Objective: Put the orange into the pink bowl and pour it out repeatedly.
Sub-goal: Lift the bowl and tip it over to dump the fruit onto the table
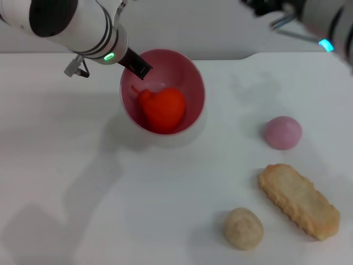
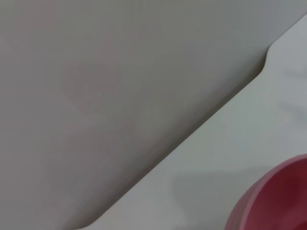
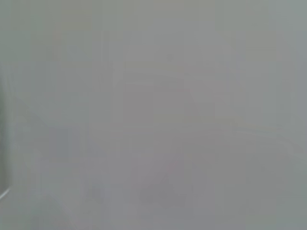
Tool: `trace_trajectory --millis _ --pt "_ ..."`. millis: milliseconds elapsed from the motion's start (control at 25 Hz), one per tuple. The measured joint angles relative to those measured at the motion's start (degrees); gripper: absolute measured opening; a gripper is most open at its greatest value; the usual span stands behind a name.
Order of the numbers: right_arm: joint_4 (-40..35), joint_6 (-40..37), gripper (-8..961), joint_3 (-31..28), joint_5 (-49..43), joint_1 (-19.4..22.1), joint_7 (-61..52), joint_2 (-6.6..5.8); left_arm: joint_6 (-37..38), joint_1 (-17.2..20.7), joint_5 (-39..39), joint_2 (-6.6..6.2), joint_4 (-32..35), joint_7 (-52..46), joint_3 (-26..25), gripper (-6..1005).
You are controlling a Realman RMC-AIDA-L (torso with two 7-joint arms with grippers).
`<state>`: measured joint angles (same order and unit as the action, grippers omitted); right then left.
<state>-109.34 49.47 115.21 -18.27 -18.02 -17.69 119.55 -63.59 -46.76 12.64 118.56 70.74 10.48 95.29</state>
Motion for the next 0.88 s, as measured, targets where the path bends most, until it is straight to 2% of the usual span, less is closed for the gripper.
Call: trace_trajectory --millis 240,440,640,800,840,880 --pt "-5.7 0.9 694 -1.2 -4.7 2.4 -0.2 0.23 -0.3 0.2 0.0 0.00 0.1 0.1 1.0 45" --pt "-5.2 1.9 691 -1.1 -6.5 2.2 -1.2 0.25 -0.4 0.6 -0.2 -0.01 0.3 0.2 1.4 45" --pt "-4.9 2.7 688 0.6 -17.0 3.3 -9.5 0.25 -0.2 1.5 -1.2 -0.14 2.4 1.1 3.3 45" --pt "-4.6 3.6 687 -0.1 -18.0 3.7 -14.1 0.25 -0.2 2.4 -3.9 -0.01 5.8 1.1 7.8 44" --pt "-4.5 3.9 687 -1.0 -17.9 4.1 -15.6 0.25 0.0 2.8 -4.6 0.05 8.2 1.0 11.1 44" --pt "-4.5 3.9 687 -1.0 -17.9 4.1 -15.6 0.25 0.0 2.8 -4.6 0.05 8.2 1.0 11.1 44"
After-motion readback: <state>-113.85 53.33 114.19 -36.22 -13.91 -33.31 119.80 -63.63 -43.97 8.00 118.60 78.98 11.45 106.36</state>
